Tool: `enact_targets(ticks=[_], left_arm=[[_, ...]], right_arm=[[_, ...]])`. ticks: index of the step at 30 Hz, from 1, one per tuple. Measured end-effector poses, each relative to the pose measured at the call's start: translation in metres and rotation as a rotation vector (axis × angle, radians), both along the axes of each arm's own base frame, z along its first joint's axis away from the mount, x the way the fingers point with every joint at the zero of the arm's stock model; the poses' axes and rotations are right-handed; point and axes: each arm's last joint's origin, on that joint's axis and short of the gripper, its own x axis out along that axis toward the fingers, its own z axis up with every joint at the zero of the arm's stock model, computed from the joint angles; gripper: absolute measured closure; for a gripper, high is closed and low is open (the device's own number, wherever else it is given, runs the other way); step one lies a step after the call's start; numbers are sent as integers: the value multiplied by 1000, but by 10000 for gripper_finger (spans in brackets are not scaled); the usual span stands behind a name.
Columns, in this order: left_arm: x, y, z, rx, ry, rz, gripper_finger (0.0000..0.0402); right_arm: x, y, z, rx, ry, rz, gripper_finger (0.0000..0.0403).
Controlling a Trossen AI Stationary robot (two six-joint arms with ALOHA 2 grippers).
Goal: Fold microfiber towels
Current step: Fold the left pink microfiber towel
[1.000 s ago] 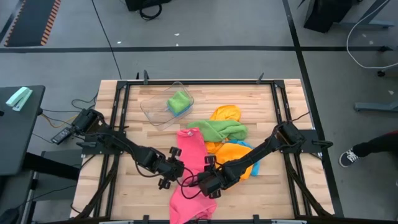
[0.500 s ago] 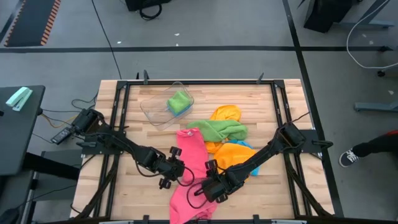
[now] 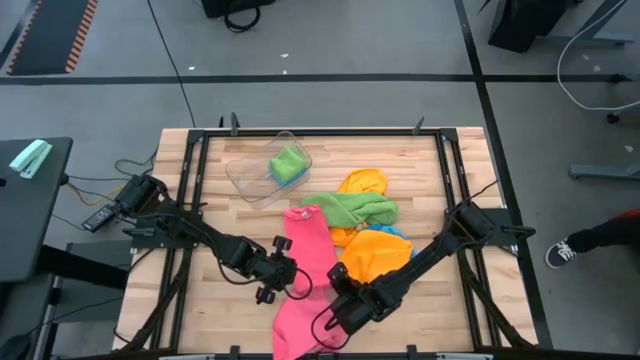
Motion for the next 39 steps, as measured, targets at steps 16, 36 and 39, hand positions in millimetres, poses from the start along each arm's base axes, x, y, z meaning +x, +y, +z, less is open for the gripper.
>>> enact_targets(ticks=[16, 36, 39], left_arm=[[0, 0, 0, -5, 0, 8, 334], [0, 0, 0, -5, 1, 9, 337], [0, 0, 0, -5, 1, 9, 336]], right_arm=[[4, -12, -8, -7, 74, 60, 217], [11, -24, -9, 42, 83, -4, 357], [12, -26, -9, 52, 78, -23, 362]])
